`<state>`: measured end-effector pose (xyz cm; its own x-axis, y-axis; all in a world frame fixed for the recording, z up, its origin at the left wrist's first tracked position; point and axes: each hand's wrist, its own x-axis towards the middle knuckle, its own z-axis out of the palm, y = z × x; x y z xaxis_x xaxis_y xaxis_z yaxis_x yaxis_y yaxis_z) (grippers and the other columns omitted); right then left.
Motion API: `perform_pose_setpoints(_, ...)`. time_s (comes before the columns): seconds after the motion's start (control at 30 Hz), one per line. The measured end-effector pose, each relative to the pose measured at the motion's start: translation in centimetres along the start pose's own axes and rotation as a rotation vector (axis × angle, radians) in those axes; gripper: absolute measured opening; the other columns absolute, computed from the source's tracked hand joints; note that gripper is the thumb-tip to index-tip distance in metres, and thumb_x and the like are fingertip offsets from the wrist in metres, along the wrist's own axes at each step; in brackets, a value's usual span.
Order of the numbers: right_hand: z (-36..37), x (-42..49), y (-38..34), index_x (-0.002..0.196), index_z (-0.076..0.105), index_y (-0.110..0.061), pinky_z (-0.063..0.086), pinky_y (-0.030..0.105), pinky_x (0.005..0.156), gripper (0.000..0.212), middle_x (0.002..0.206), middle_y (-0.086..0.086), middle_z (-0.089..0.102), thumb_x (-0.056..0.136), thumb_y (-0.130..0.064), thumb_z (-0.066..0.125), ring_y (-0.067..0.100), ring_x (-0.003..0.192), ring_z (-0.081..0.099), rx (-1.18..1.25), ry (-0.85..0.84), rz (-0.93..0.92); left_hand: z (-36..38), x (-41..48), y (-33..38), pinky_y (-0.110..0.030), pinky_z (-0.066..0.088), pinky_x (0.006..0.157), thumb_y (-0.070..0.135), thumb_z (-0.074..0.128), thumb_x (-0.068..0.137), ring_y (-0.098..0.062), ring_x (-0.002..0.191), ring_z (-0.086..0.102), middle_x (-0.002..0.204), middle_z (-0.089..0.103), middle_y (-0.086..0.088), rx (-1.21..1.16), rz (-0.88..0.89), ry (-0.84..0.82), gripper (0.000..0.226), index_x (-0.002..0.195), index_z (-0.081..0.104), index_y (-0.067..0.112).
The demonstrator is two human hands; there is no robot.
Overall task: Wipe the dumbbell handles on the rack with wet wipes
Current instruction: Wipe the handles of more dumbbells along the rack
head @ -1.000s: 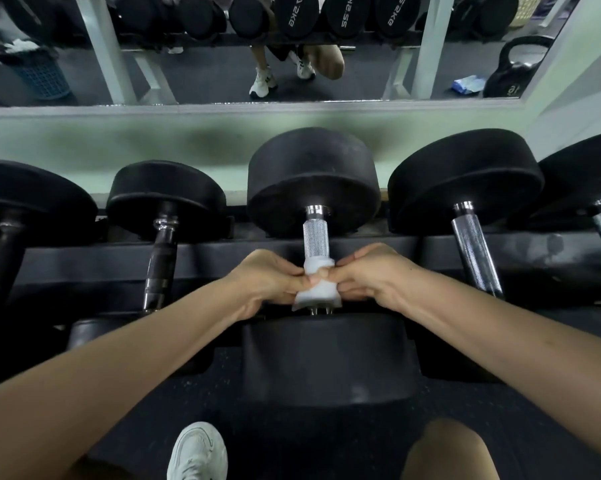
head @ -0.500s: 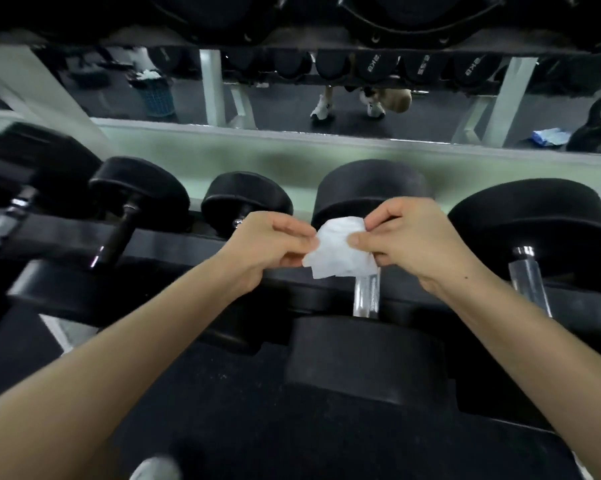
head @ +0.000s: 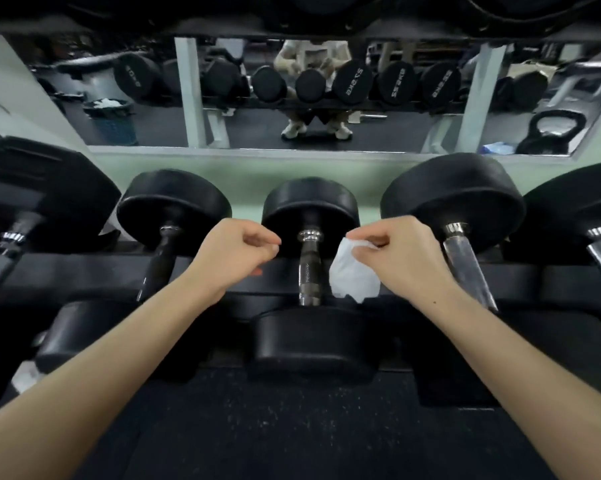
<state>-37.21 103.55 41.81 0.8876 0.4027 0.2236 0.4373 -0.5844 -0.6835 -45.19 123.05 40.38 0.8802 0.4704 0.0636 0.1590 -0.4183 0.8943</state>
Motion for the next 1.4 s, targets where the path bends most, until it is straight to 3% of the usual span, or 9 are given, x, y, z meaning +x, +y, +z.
perform_pose_setpoints(0.07,2.5,0.3,0.4,0.100,0.074,-0.026,0.039,0.007,0.065,0.026,0.090,-0.008,0.069,0.083,-0.010,0.063,0.010,0.092,0.062,0.005,0.040,0.039,-0.3,0.8,-1.3,-0.026,0.055,0.062,0.007,0.067,0.083,-0.009,0.070,0.060,0.075,0.065,0.001,-0.019,0.024,0.014,0.019,0.076,0.068,0.025)
perform_pose_setpoints(0.23,5.6,1.8,0.6,0.080,0.066,-0.018,0.045,0.021,0.071,0.014,0.070,-0.010,0.061,0.073,-0.008,0.073,0.009,0.074,0.061,0.130,0.115,0.184,-0.5,3.3,-1.0,-0.034,0.055,0.082,0.018,0.067,0.082,-0.012,0.082,0.065,0.084,0.069,0.006,0.052,0.101,0.089,0.008,0.085,0.072,0.024)
perform_pose_setpoints(0.4,6.0,1.5,0.2,0.095,0.073,-0.011,0.048,0.014,0.075,0.014,0.089,0.000,0.072,0.081,-0.014,0.072,0.006,0.081,0.064,0.308,-0.090,0.320,-0.7,5.1,1.0,-0.018,0.036,0.083,0.031,0.065,0.084,-0.011,0.096,0.057,0.109,0.063,0.006,0.286,0.260,0.159,0.023,0.107,0.068,0.027)
perform_pose_setpoints(0.6,5.1,0.5,-2.0,0.116,0.067,-0.017,0.054,0.029,0.073,0.028,0.097,0.008,0.067,0.090,-0.025,0.064,0.013,0.074,0.055,0.394,-0.225,0.596,-0.1,8.3,1.5,-0.029,0.033,0.101,0.046,0.059,0.086,-0.020,0.128,0.043,0.139,0.048,0.000,0.431,0.379,-0.036,0.042,0.127,0.055,0.039)
perform_pose_setpoints(0.8,6.1,1.3,-3.6,0.090,0.069,-0.008,0.055,0.037,0.076,0.013,0.085,0.011,0.067,0.087,-0.020,0.068,0.022,0.070,0.063,0.700,0.001,0.955,-0.1,9.9,0.9,-0.031,0.039,0.098,0.047,0.058,0.087,-0.015,0.127,0.046,0.132,0.056,0.007,0.296,0.331,-0.199,0.043,0.128,0.054,0.039)
perform_pose_setpoints(0.9,7.0,2.0,-3.7,0.080,0.067,-0.012,0.057,0.028,0.059,0.008,0.081,0.008,0.067,0.080,-0.006,0.073,0.021,0.068,0.061,0.717,0.071,0.937,-0.3,10.3,0.9,-0.029,0.039,0.097,0.046,0.061,0.085,-0.014,0.126,0.047,0.132,0.057,0.009,0.270,0.319,-0.193,0.042,0.126,0.056,0.039)
perform_pose_setpoints(1.0,7.8,2.5,-3.4,0.083,0.060,-0.008,0.030,0.015,0.029,0.017,0.070,0.007,0.059,0.077,-0.003,0.075,0.016,0.050,0.044,0.685,0.158,0.920,-0.4,10.7,0.8,-0.030,0.042,0.093,0.048,0.064,0.082,-0.013,0.125,0.048,0.130,0.058,0.012,0.241,0.296,-0.205,0.042,0.123,0.058,0.042)
perform_pose_setpoints(1.27,8.3,4.6,-3.1,0.077,0.057,-0.008,0.032,0.012,0.029,0.018,0.066,0.006,0.058,0.077,-0.004,0.075,0.002,0.026,0.045,0.700,0.140,0.900,-0.3,10.9,0.6,-0.029,0.044,0.088,0.050,0.068,0.077,-0.010,0.122,0.050,0.127,0.060,0.014,0.157,0.233,-0.182,0.041,0.117,0.060,0.047)
perform_pose_setpoints(1.4,7.8,2.2,-2.5,0.071,0.052,-0.013,0.040,0.016,0.042,0.028,0.066,0.004,0.056,0.073,-0.008,0.079,0.012,0.050,0.050,0.431,0.039,0.886,-0.2,10.9,0.6,-0.030,0.045,0.091,0.051,0.068,0.077,-0.010,0.123,0.050,0.125,0.061,0.015,0.141,0.212,-0.189,0.041,0.117,0.060,0.047)
